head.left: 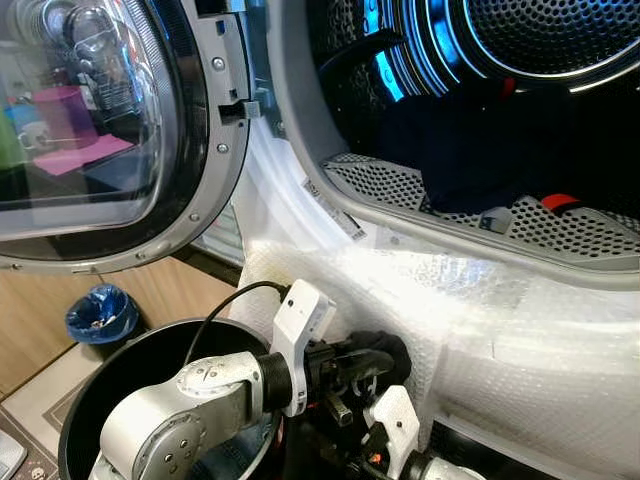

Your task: Clothes washing

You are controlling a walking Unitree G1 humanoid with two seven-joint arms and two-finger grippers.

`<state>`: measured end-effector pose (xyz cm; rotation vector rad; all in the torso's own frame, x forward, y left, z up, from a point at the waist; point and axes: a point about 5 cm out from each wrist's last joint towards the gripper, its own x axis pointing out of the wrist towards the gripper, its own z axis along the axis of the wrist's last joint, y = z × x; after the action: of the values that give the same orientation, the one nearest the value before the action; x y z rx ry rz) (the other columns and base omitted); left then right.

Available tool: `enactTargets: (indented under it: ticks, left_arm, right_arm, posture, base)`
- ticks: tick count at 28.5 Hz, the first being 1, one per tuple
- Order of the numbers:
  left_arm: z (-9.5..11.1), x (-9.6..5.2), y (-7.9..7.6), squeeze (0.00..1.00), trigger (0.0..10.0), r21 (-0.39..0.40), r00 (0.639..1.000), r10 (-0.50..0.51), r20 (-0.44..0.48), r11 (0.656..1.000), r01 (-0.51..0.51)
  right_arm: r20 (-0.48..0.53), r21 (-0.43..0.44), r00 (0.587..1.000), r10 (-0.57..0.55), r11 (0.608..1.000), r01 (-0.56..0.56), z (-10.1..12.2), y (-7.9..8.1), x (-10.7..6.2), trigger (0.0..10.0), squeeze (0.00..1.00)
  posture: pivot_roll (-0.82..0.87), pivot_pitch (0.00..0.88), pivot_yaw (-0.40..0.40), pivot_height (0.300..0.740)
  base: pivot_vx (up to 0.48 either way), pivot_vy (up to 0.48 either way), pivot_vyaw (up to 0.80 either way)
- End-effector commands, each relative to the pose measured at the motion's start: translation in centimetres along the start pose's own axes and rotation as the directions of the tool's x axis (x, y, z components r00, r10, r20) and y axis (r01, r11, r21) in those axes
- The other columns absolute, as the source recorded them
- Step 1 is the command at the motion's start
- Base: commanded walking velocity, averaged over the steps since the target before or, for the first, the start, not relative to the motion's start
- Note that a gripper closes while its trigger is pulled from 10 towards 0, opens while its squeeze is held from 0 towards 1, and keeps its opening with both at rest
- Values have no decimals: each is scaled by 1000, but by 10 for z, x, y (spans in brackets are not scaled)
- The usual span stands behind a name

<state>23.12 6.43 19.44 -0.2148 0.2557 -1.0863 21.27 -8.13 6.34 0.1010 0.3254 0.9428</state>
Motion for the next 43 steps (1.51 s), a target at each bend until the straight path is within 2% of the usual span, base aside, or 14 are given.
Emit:
enactTargets:
  ticks: [1, 10, 14, 17, 23, 26, 27, 28, 32, 37, 40, 41, 42, 43]
  left_arm:
    - [19, -2, -10, 0, 10000, 68, 994, -56, 93, 996, 50]
    - [21, -2, -13, 0, 10000, 74, 993, -75, 94, 995, 68]
    - [22, -3, -15, 0, 10000, 78, 991, -89, 104, 994, 81]
    - [23, -4, -16, 0, 10000, 78, 990, -93, 106, 993, 85]
    - [28, -16, -19, 0, 10000, 86, 987, -101, 123, 992, 91]
    - [32, -24, -18, 0, 10000, 69, 986, -71, 149, 996, 61]
    - [33, -27, -18, 475, 10000, 54, 984, -66, 163, 997, 58]
    - [33, -29, -18, 1000, 10000, 49, 983, -69, 168, 997, 62]
    - [35, -36, -19, 1000, 10000, 30, 981, -70, 182, 997, 66]
    - [18, -66, -16, 1000, 10000, 21, 996, -91, 21, 996, 91]
    - [9, -82, -10, 1000, 10000, 23, 997, -45, -66, 999, 47]
    - [4, -88, -4, 1000, 10000, 32, 994, 26, -104, 999, -22]
    - [4, -88, -4, 1000, 10000, 32, 994, 26, -104, 999, -22]
    - [-1, -92, 4, 1000, 10000, 60, 986, 98, -137, 994, -90]
  right_arm:
    - [-20, 4, 1000, -10, 1000, 10, -4, 0, 1, 0, 0]
    - [77, 21, 990, -120, 993, 119, 11, -11, 9, 0, 0]
    - [117, 15, 967, -227, 974, 227, 16, -22, 12, 0, 0]
    - [140, 15, 958, -250, 968, 250, 18, -25, 12, 0, 0]
    - [258, 77, 908, -330, 944, 321, 33, -34, 15, 0, 0]
    - [299, 131, 892, -339, 940, 314, 36, -35, 14, 0, 0]
    - [311, 149, 887, -341, 939, 309, 36, -35, 13, 0, 0]
    - [319, 155, 885, -339, 940, 304, 36, -35, 12, 0, 0]
    - [341, 161, 883, -322, 946, 282, 35, -35, 9, 0, 0]
    - [387, 190, 881, -273, 958, 214, 34, -40, -6, 0, 0]
    - [375, 170, 910, -180, 978, 123, 28, -37, -12, 0, 0]
    - [385, 165, 914, -128, 984, 69, 27, -33, -16, 0, 0]
    - [385, 165, 914, -128, 984, 69, 27, -33, -16, 0, 0]
    - [401, 174, 912, -88, 985, 19, 26, -30, -21, 0, 0]
  posture:
    - [51, 33, 62, 740]
    - [52, 33, 65, 740]
    - [59, 28, 65, 740]
    - [61, 26, 68, 740]
    - [88, 28, 84, 740]
    - [95, 32, 93, 740]
    - [94, 35, 99, 740]
    - [94, 37, 99, 740]
    - [92, 42, 101, 740]
    - [95, 48, 108, 740]
    - [98, 50, 110, 740]
    - [98, 50, 110, 740]
    - [98, 50, 110, 740]
    - [101, 52, 110, 740]
  base:
    - [0, 0, 0]
    - [0, 0, 0]
    - [0, 0, 0]
    - [0, 0, 0]
    - [0, 0, 0]
    - [0, 0, 0]
    - [0, 0, 0]
    - [0, 0, 0]
    - [0, 0, 0]
    - [0, 0, 0]
    - [0, 0, 0]
    - [0, 0, 0]
    - [0, 0, 0]
    - [0, 0, 0]
